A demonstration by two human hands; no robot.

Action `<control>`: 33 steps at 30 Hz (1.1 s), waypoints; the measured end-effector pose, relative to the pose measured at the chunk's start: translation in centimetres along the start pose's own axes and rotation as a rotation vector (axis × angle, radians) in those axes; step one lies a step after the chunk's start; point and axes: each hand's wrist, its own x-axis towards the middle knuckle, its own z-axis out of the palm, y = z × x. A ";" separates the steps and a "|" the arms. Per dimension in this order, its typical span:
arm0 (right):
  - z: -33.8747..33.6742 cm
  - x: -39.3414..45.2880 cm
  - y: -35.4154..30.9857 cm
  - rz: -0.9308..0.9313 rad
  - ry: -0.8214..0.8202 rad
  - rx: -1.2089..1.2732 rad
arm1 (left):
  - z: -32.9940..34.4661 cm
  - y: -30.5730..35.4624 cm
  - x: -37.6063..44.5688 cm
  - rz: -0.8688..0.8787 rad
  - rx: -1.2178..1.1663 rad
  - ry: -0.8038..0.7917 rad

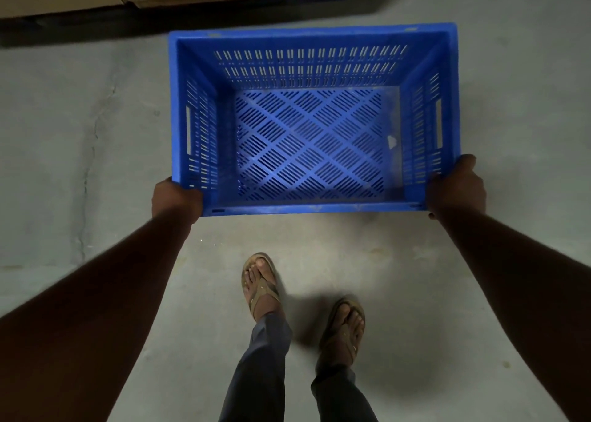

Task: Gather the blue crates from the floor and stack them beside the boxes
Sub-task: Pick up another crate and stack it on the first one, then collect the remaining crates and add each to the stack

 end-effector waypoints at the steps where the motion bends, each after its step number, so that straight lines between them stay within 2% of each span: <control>1: 0.0 0.0 0.0 0.007 0.000 0.004 | -0.1 0.0 -0.1 0.003 -0.004 -0.001; 9: 0.0 0.4 0.1 0.036 -0.030 0.049 | -0.1 -0.3 0.2 0.015 -0.027 -0.005; 11: -0.7 -0.2 -0.1 0.036 -0.044 0.019 | -0.5 -0.5 -0.4 0.068 0.018 0.026; 13: -1.4 -2.0 -0.4 -0.003 -0.015 -0.031 | -0.7 -1.2 -1.7 0.322 0.070 0.166; 15: -2.3 -5.2 -0.7 -0.112 0.115 -0.015 | -0.6 -1.6 -4.6 0.635 0.066 0.245; 17: -3.5 -9.1 -0.9 -0.227 0.181 0.114 | -0.5 -1.4 -9.2 0.769 -0.035 0.135; 20: -6.2 -16.5 -0.9 -0.321 0.116 0.333 | -2.4 -0.2 -18.0 0.751 -0.180 -0.043; 27: -21.6 -33.8 0.0 -0.309 -0.019 0.670 | -11.8 2.4 -35.0 0.841 -0.234 -0.312; 29: -25.5 -36.6 1.5 -0.209 -0.021 0.797 | -13.4 2.9 -38.5 0.879 -0.220 -0.392; 33: -30.7 -39.2 6.4 0.127 -0.030 1.089 | -14.3 5.8 -46.0 0.829 -0.187 -0.617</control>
